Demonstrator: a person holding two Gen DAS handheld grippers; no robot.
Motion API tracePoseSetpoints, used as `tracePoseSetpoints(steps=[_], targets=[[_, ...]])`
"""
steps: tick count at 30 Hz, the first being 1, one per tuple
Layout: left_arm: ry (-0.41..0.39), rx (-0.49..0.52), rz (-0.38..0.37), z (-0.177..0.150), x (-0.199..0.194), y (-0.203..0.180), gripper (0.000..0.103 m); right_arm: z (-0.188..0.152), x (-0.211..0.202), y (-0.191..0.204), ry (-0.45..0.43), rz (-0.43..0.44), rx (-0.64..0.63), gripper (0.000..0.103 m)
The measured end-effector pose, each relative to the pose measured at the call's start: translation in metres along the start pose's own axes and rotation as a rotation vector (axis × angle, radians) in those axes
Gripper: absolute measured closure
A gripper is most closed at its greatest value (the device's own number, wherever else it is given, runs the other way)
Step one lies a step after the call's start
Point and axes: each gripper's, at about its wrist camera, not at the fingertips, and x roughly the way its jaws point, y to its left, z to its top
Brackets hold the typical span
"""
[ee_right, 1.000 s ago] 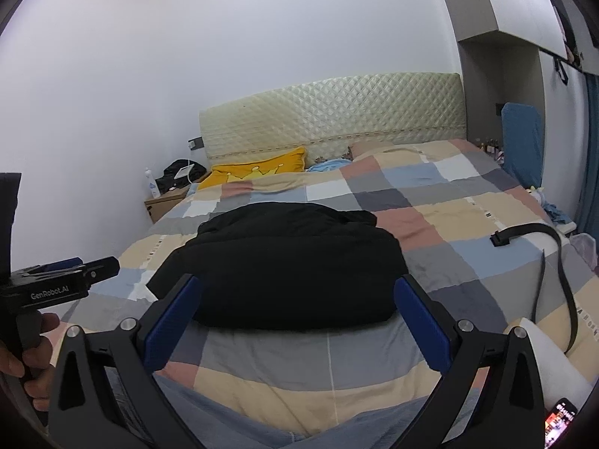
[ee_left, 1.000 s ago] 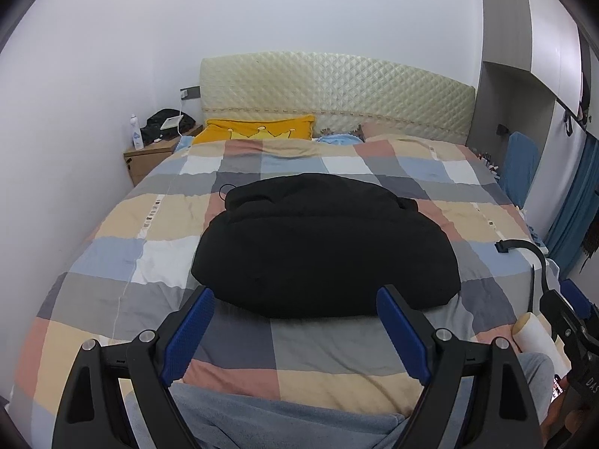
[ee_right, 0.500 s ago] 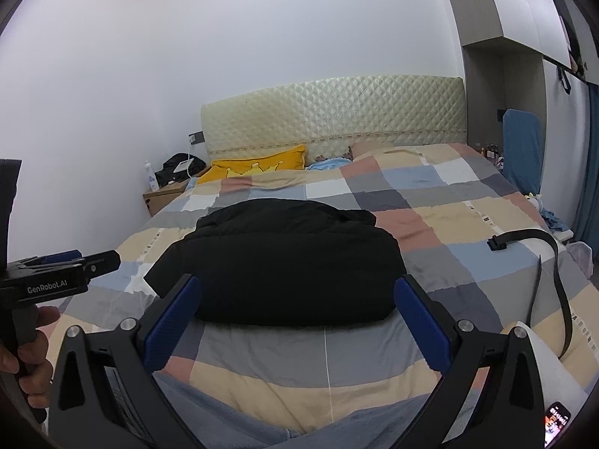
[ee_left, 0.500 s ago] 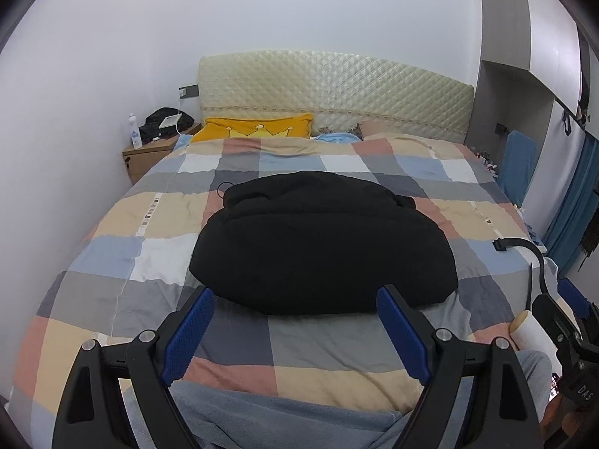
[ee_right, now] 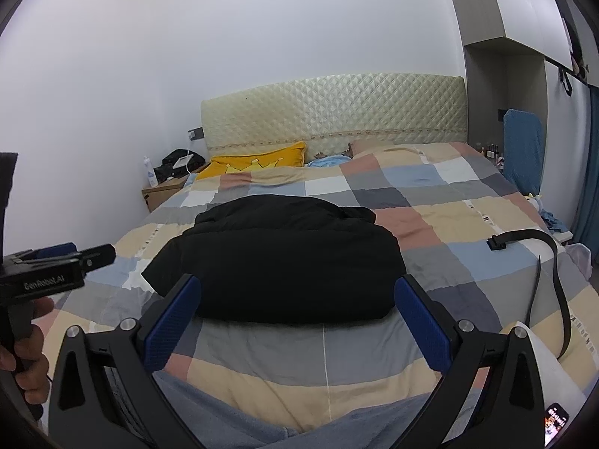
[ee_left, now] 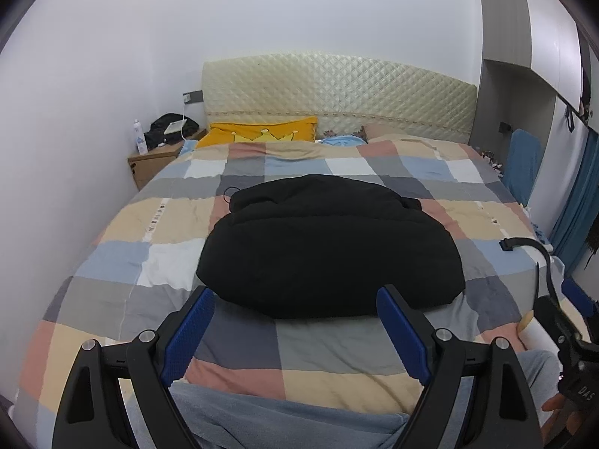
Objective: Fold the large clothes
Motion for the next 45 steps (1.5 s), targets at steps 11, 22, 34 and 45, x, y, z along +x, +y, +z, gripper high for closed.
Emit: tracePoseSetpoints(steps=[11, 22, 34, 45], targets=[[-0.007, -0.014, -0.007, -0.001, -0.004, 0.004, 0.015, 0.000, 0.000, 0.000, -0.005, 0.004, -0.005, 0.000], [0.000, -0.020, -0.015, 0.000, -0.004, 0.005, 0.015, -0.001, -0.001, 0.001, 0.002, 0.004, -0.010, 0.000], [0.019, -0.026, -0.016, -0.001, 0.001, 0.005, 0.015, -0.002, 0.002, 0.001, 0.010, -0.005, -0.012, 0.000], [0.032, -0.023, -0.025, -0.004, 0.004, 0.005, 0.015, -0.004, 0.006, -0.002, 0.023, -0.008, -0.003, 0.000]])
